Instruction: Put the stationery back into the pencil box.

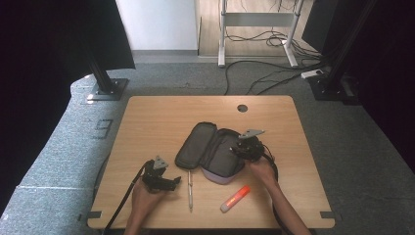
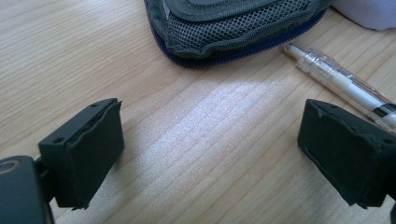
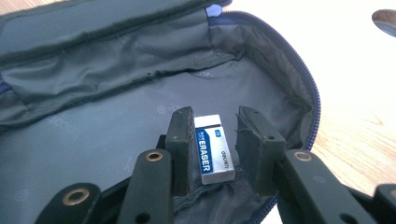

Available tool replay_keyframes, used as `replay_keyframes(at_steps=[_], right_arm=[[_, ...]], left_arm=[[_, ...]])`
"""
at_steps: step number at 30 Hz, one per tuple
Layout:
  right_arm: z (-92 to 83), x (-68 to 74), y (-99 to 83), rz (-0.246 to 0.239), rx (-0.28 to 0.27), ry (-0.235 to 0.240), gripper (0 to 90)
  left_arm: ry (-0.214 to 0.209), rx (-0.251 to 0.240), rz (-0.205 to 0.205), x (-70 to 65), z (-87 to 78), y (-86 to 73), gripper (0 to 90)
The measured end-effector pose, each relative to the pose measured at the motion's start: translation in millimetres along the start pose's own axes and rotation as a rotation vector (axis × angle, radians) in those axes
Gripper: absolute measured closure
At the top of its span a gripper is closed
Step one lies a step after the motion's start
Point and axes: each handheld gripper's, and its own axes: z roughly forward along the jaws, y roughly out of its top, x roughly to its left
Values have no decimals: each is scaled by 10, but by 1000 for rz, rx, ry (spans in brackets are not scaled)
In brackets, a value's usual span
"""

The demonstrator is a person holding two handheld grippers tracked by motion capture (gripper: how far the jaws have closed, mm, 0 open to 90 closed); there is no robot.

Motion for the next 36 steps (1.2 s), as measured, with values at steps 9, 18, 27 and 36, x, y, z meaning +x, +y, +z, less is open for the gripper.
replay_keyframes(at_steps=[9, 18, 27, 36], right_arm=[[-105, 28, 19, -12, -28, 17, 538], [-151, 65, -23, -36, -13, 50, 424], [-113, 68, -180, -69, 20, 74, 406], [-78, 7, -432, -42, 14, 108, 408]], left_arm=[[1, 0, 0, -1, 0, 0, 65], [1, 0, 0, -1, 0, 0, 65], [2, 0, 0, -1, 0, 0, 65], [1, 0, 0, 0, 0, 0, 65]])
